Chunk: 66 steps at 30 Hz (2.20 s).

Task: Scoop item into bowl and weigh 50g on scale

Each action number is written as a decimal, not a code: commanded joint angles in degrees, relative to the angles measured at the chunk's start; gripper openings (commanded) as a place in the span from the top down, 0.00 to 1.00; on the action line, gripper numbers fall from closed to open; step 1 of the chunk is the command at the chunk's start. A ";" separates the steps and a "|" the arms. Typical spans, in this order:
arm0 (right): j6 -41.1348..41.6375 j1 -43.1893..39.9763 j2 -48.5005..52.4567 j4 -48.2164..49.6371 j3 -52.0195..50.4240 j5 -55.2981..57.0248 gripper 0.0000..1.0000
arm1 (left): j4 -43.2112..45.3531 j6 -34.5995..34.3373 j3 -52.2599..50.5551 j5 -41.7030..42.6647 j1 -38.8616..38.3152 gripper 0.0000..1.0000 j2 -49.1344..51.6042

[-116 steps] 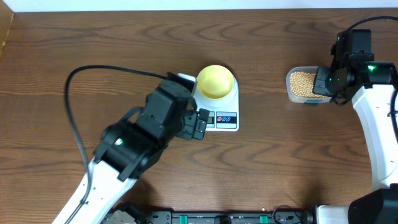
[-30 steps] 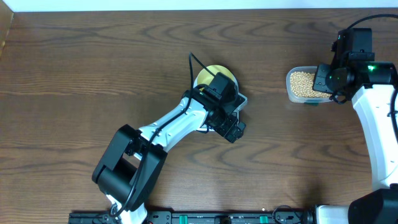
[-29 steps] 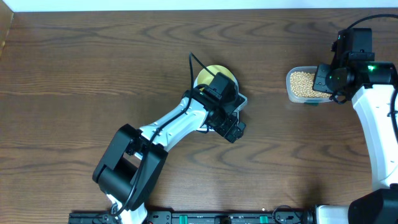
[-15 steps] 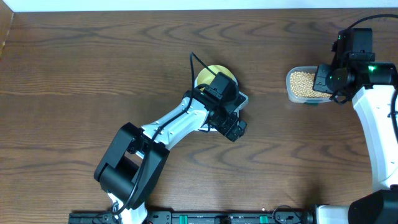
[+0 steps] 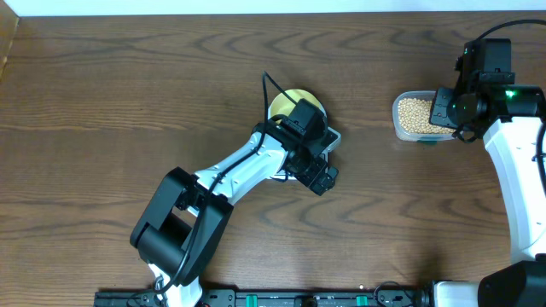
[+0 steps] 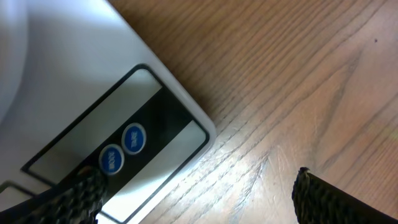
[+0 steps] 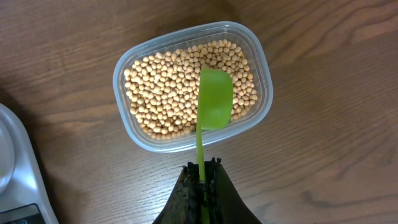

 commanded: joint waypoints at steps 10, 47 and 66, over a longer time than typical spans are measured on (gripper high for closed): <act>0.59 0.50 -1.27 0.42 1.11 0.50 0.99 | -10.08 -1.14 0.76 -13.57 1.22 0.01 -20.87; 0.66 0.48 -1.25 0.39 1.11 0.90 0.99 | -16.02 -7.67 0.98 -24.74 1.22 0.01 -41.16; 2.14 0.35 6.88 2.19 0.07 7.82 0.99 | -16.87 -7.63 0.94 -24.74 1.22 0.01 -40.41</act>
